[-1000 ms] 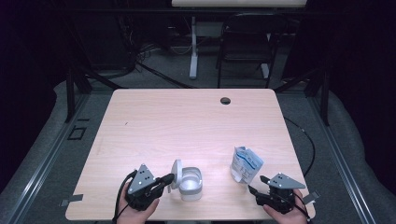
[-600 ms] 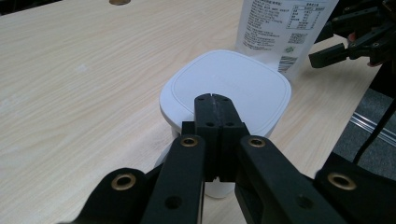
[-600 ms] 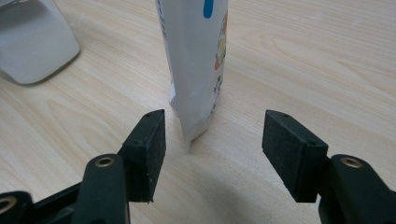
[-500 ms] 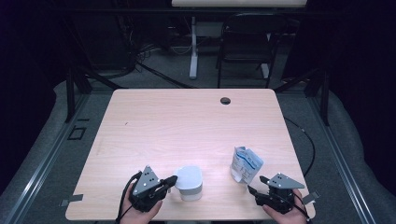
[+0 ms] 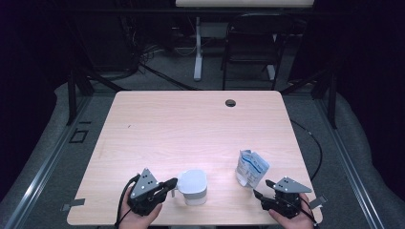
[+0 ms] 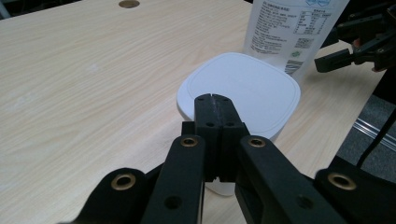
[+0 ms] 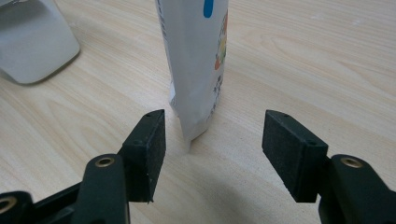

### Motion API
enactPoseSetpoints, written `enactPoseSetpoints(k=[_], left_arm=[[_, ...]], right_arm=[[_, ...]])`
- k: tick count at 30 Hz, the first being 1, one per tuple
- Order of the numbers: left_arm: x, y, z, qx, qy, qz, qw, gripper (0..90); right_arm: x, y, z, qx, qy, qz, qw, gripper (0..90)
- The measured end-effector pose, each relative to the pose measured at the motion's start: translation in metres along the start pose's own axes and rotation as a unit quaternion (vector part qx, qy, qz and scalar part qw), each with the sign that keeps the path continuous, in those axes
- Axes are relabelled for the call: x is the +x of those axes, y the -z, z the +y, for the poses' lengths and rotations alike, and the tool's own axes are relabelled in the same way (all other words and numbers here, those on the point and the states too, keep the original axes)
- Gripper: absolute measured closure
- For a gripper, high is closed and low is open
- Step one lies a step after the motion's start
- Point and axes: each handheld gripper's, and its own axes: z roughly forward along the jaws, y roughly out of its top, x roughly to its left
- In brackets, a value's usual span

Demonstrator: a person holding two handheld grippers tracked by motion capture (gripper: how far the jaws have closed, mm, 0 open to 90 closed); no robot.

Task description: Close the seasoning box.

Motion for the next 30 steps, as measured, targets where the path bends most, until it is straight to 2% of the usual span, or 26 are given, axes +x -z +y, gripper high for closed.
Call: enactPoseSetpoints(k=[6, 16, 26, 30], left_arm=[[0.007, 0.006, 0.0, -0.004, 0.006, 0.008, 0.9999, 90.0], [0.025, 0.021, -0.001, -0.02, 0.029, 0.024, 0.9991, 90.0], [0.049, 0.031, -0.01, -0.025, 0.06, 0.049, 0.9967, 90.0], [0.058, 0.034, -0.015, -0.024, 0.077, 0.06, 0.9949, 90.0]], right_arm=[[0.0, 0.001, 0.001, 0.002, 0.003, -0.002, 1.0, 39.7], [0.001, 0.001, 0.001, 0.0, 0.005, 0.0, 1.0, 39.7], [0.002, 0.0, 0.002, -0.001, 0.005, 0.0, 1.0, 39.7], [0.002, 0.0, 0.002, 0.002, 0.007, 0.0, 1.0, 39.7]])
